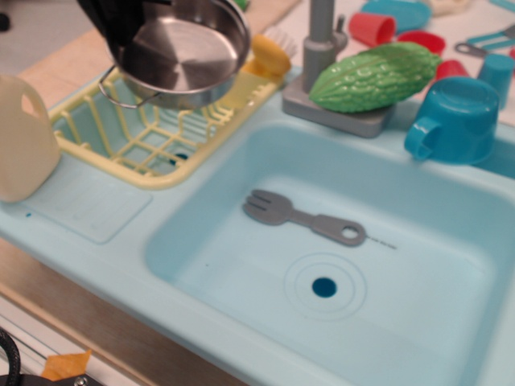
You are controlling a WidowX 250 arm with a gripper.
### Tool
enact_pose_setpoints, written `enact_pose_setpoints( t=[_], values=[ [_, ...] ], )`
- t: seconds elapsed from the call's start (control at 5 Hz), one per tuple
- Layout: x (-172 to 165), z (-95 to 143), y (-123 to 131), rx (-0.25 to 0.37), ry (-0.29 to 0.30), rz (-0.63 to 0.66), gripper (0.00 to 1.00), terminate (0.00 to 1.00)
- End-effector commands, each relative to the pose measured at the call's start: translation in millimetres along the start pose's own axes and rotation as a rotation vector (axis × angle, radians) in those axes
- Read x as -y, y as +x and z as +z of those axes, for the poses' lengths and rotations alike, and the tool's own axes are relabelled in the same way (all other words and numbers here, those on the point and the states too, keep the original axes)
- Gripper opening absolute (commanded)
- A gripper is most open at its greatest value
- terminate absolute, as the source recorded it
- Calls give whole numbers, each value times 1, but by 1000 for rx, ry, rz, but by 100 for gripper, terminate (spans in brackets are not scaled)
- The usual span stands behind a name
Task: Put pot or pan from sink into drying rack
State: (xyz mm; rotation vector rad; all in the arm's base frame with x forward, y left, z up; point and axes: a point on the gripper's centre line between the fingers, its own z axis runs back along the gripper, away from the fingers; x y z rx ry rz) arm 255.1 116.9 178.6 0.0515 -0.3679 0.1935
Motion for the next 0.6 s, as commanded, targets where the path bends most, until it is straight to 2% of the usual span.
enact_pose_setpoints(
  t=[0.0, 0.2, 0.4],
  values=[
    [-16, -8, 5, -3, -19, 10, 0, 0],
    [-14, -18, -5, -11, -70, 0, 100, 0],
    [-14, -18, -5, -11, -70, 0, 100, 100]
  ],
)
